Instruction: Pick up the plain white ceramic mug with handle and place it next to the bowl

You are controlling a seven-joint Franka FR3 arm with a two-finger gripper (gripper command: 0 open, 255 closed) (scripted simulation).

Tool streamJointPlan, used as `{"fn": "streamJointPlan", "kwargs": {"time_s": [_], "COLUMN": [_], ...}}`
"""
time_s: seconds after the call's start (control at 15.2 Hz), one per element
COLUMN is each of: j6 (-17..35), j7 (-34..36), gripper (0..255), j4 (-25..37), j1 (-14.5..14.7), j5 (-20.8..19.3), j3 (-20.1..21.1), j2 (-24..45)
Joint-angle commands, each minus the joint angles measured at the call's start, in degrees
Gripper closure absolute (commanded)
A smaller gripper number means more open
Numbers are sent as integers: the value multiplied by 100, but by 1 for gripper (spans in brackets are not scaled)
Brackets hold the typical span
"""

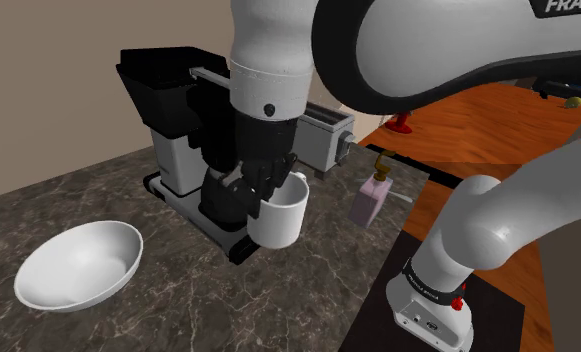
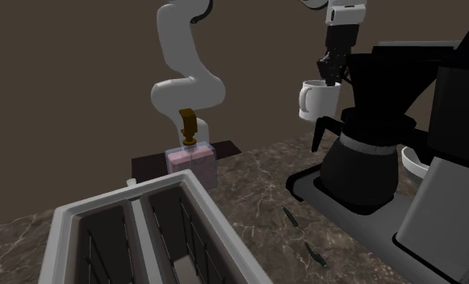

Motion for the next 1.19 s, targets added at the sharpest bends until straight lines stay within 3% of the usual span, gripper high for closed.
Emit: {"fn": "streamJointPlan", "kwargs": {"time_s": [0.0, 0.26, 0.46, 0.59, 0.73, 1.12], "j6": [10, 82, 110, 90, -25, 426], "j7": [340, 1097, 1804, 2411, 3174, 3226], "gripper": [255, 255, 255, 255, 255, 255], "j4": [312, 979, 1549, 1973, 2458, 2033], "j1": [-52, -242, -427, -507, -349, -233], "j5": [-62, -386, -887, -1456, -2302, -2357], "j3": [314, 1061, 1741, 2249, 2662, 2537], "j2": [278, 998, 1728, 2399, 3300, 3348]}}
